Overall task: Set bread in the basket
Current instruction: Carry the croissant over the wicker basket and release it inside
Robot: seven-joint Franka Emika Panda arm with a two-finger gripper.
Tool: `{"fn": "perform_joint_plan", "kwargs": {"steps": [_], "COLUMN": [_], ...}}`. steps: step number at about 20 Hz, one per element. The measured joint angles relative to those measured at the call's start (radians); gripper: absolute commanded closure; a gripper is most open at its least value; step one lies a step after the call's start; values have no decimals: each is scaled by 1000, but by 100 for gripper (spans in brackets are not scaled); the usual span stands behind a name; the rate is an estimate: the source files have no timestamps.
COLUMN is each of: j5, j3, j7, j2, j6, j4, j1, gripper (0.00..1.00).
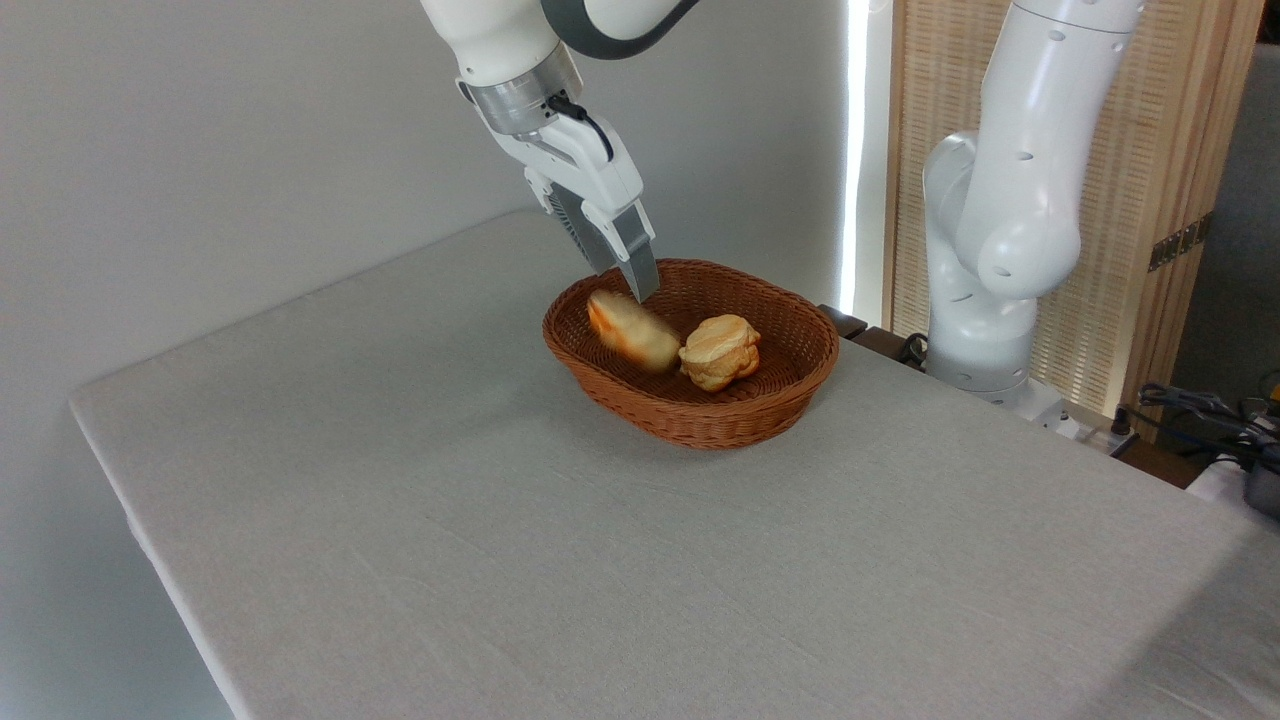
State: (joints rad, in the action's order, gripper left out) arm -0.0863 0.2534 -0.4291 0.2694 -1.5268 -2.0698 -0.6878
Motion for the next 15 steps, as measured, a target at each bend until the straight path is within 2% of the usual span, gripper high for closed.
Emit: {"fn": "perform_joint_plan", "kwargs": {"steps": [6,11,15], "j5": [14,83,105], "j3": [0,3,34], "j7": [0,0,0], "j2": [0,1,1], "j6": [-10,-175,-283], "j4": [4,26,27], "j1": [0,1,6], "gripper": [0,0,0]}}
